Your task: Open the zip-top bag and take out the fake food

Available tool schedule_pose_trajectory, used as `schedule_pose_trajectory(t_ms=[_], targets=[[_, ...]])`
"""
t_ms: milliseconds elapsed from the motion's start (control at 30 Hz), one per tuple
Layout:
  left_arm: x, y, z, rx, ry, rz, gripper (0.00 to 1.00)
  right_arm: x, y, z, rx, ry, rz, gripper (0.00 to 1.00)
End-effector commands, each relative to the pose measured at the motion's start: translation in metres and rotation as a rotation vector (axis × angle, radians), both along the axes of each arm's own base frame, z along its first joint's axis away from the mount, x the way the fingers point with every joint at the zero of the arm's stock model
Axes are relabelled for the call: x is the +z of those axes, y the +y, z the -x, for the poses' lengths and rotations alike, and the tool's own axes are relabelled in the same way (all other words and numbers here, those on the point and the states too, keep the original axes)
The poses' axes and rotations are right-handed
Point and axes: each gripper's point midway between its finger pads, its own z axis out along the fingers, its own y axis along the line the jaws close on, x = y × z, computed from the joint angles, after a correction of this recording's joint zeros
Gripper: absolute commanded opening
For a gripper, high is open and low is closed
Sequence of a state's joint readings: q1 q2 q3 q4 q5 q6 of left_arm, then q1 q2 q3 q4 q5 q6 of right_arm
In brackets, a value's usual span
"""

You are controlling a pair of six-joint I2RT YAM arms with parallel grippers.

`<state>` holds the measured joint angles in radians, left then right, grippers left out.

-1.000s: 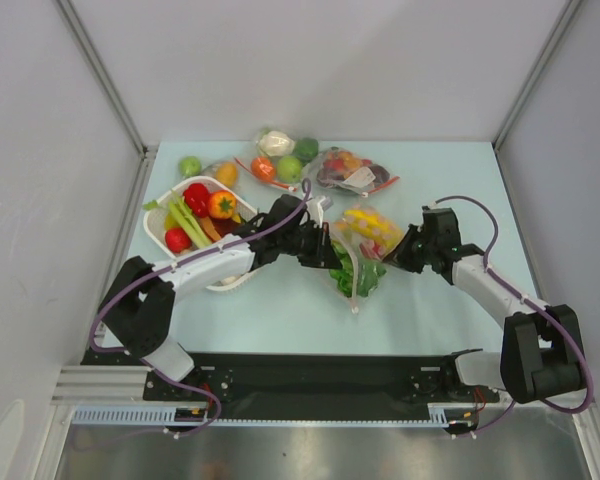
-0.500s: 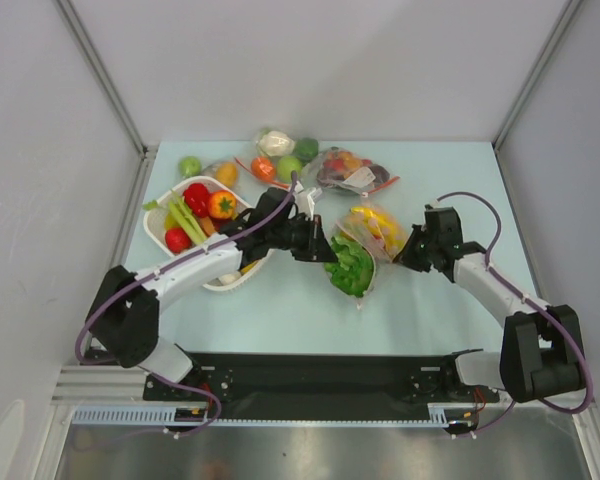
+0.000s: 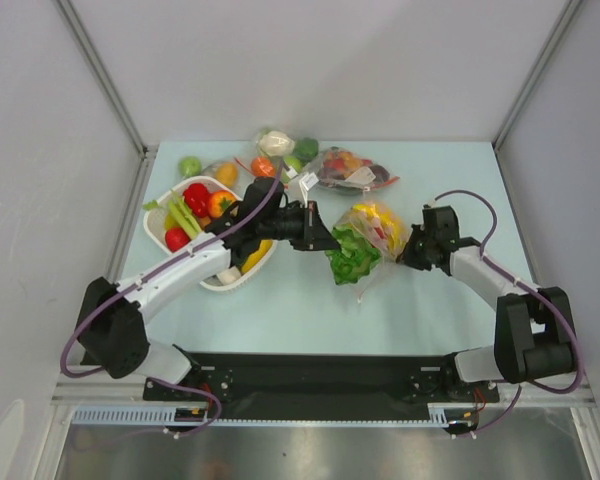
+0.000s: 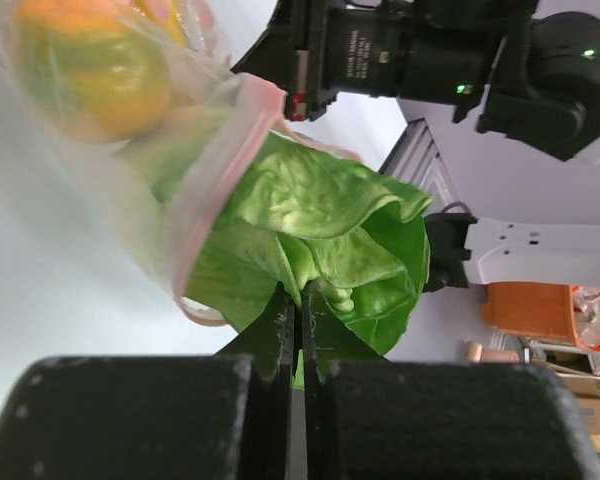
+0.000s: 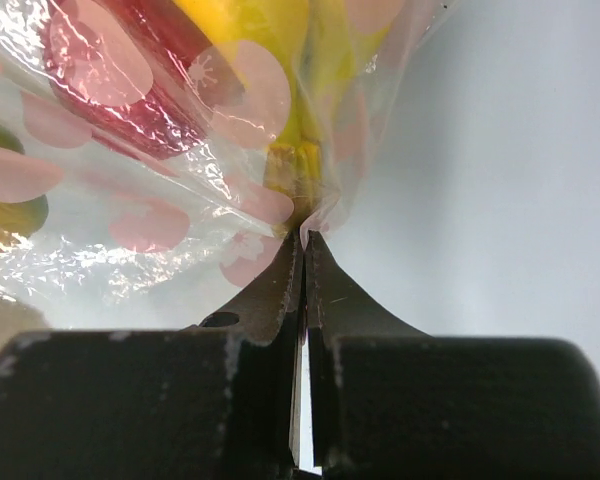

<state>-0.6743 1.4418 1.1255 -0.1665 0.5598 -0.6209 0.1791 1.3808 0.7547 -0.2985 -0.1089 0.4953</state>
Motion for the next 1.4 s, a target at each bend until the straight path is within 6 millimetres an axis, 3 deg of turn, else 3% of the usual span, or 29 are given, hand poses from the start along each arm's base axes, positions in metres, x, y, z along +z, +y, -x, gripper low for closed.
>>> schedule_pose_trajectory(t_ms=[0, 167, 267, 533, 633, 900, 1067, 1267, 1367], targets=[[0.070, -0.004, -0.006, -0.012, -0.120, 0.147, 0.00, 0.004, -0.011, -0.018, -0.018, -0.045, 0.055, 0.00], [0.084, 0.008, 0.000, -0.034, -0.166, 0.087, 0.00, 0.010, -0.010, -0.030, -0.017, -0.064, 0.050, 0.00], [0.072, 0.022, 0.003, -0.034, -0.183, -0.002, 0.00, 0.016, -0.012, -0.038, -0.021, -0.078, 0.040, 0.00], [0.075, 0.064, 0.026, -0.051, -0.228, -0.089, 0.00, 0.022, -0.021, -0.052, -0.038, -0.092, 0.032, 0.00], [0.075, 0.087, 0.021, 0.025, -0.242, -0.144, 0.00, 0.026, -0.023, -0.055, -0.042, -0.099, 0.026, 0.00], [0.092, 0.180, -0.013, 0.286, -0.311, -0.292, 0.00, 0.031, -0.020, -0.053, -0.033, -0.102, 0.004, 0.00], [0.081, 0.228, -0.038, 0.446, -0.300, -0.400, 0.00, 0.036, -0.019, -0.051, -0.031, -0.112, 0.001, 0.00], [0.073, 0.256, -0.069, 0.575, -0.314, -0.437, 0.00, 0.044, -0.018, -0.048, -0.026, -0.126, -0.009, 0.00], [0.057, 0.266, -0.083, 0.614, -0.328, -0.475, 0.00, 0.045, -0.018, -0.046, -0.027, -0.129, -0.010, 0.00]])
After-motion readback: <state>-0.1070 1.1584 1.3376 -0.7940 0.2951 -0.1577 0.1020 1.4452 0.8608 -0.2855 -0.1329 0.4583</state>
